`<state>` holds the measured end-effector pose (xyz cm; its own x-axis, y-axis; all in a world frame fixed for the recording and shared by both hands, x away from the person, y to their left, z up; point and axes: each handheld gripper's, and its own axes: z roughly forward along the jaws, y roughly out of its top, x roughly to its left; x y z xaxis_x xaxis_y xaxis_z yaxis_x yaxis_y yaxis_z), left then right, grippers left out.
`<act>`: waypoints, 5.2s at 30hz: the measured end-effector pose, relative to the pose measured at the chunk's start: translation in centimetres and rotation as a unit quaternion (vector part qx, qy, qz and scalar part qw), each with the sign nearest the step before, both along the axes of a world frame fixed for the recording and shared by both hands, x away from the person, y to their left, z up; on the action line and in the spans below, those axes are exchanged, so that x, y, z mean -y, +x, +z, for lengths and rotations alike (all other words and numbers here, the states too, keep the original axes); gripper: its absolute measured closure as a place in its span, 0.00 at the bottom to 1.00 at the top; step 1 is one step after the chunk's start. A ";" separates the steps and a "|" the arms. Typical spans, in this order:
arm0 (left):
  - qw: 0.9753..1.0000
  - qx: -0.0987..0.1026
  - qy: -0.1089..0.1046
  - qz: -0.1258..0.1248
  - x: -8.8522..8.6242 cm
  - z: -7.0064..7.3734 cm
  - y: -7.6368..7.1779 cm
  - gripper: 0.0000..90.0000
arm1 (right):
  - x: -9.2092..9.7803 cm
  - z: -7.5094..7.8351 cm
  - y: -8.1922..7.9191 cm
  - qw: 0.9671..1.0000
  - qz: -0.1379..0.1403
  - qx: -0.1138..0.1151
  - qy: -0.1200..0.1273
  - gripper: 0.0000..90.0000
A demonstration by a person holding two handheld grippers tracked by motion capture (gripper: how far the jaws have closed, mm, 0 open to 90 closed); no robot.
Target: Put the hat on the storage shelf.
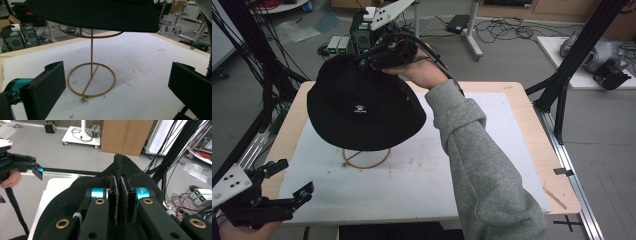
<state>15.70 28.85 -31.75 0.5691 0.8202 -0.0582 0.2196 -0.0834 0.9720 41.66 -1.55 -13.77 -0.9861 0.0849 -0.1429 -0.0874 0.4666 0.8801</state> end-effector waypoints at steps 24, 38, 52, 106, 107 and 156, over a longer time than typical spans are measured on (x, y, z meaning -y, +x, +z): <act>1.000 -0.003 0.002 -0.001 -0.1 0.0 0.0 0.02 | -4.0 -4.9 1.2 0.999 0.008 -0.038 -0.036 0.96; 1.000 -0.003 0.000 0.002 -0.2 0.0 0.0 0.02 | -3.7 -5.1 1.1 0.999 -0.001 -0.037 -0.028 0.92; 1.000 -0.003 0.002 0.002 -0.1 0.0 0.0 0.02 | -3.0 -4.8 1.2 0.997 -0.063 -0.043 0.014 0.12; 1.000 -0.002 -0.007 -0.016 0.4 0.3 3.0 0.02 | 15.2 -8.3 -0.8 0.974 -0.199 -0.056 0.091 0.12; 1.000 -0.002 -0.007 -0.014 0.4 0.2 3.0 0.02 | 15.7 -8.5 -0.9 0.973 -0.201 -0.055 0.093 0.12; 1.000 -0.003 -0.006 -0.010 0.9 -0.1 4.3 0.02 | 28.6 -17.3 -7.3 0.915 -0.385 -0.041 0.115 0.12</act>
<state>19.96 27.95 -31.85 0.5848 0.8080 -0.0720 0.2237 -0.0754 0.9717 34.40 -30.13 -31.11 -0.6283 0.7771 0.0367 0.2594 0.1648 0.9516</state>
